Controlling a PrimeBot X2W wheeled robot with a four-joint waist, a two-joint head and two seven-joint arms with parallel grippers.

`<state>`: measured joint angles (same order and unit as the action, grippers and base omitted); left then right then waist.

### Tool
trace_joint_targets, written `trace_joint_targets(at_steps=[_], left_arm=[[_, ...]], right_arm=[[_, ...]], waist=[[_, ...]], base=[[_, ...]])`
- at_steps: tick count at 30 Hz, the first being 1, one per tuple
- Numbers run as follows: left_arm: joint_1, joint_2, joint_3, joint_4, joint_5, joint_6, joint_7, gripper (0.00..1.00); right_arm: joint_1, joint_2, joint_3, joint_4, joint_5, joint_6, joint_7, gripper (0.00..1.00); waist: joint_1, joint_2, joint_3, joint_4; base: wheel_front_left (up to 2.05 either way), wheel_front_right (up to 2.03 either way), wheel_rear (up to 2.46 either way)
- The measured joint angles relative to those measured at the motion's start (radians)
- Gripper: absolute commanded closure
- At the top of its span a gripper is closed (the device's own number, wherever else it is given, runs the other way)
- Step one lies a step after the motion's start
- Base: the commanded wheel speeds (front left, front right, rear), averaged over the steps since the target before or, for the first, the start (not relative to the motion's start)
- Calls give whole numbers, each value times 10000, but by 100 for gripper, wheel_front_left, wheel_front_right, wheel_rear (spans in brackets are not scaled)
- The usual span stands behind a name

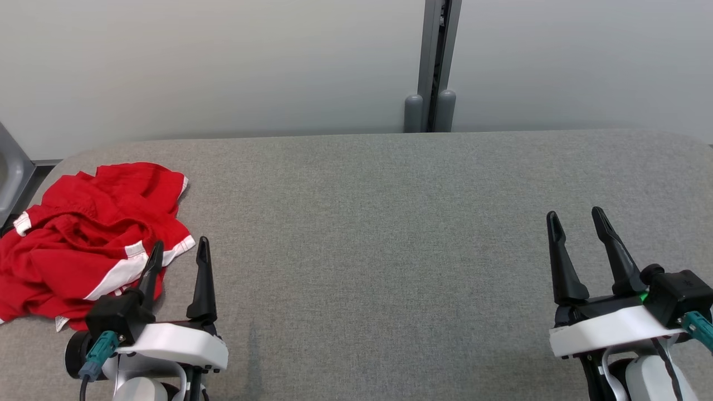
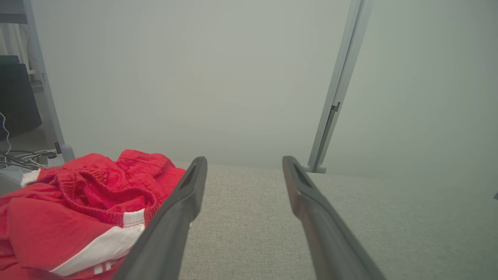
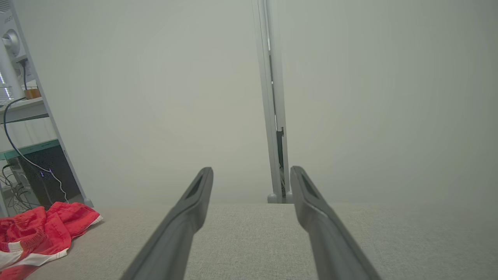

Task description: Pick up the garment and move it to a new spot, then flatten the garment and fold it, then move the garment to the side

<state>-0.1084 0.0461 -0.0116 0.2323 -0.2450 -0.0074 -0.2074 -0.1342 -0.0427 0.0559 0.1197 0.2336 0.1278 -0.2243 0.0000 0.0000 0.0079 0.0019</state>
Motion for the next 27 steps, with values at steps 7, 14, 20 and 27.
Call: trace_joint_targets(at_steps=[7,14,20,27], left_arm=[[7,6,-13,46,422,10,-171,0],[27,12,-31,42,878,25,-326,0],[35,15,-130,-12,1168,88,-458,0],[35,19,-203,-52,1409,148,-571,0]], right_arm=[[0,-10,-6,-44,-431,2,-127,0],[0,-17,50,-128,-855,2,-226,0],[1,-23,75,-196,-1283,8,-316,0],[1,-27,113,-257,-1613,17,-349,0]], waist=[[0,0,13,14],[0,0,30,-2],[0,0,56,-11],[0,0,82,-17]], base=[[0,0,0],[0,0,0],[0,0,0],[0,0,0]])
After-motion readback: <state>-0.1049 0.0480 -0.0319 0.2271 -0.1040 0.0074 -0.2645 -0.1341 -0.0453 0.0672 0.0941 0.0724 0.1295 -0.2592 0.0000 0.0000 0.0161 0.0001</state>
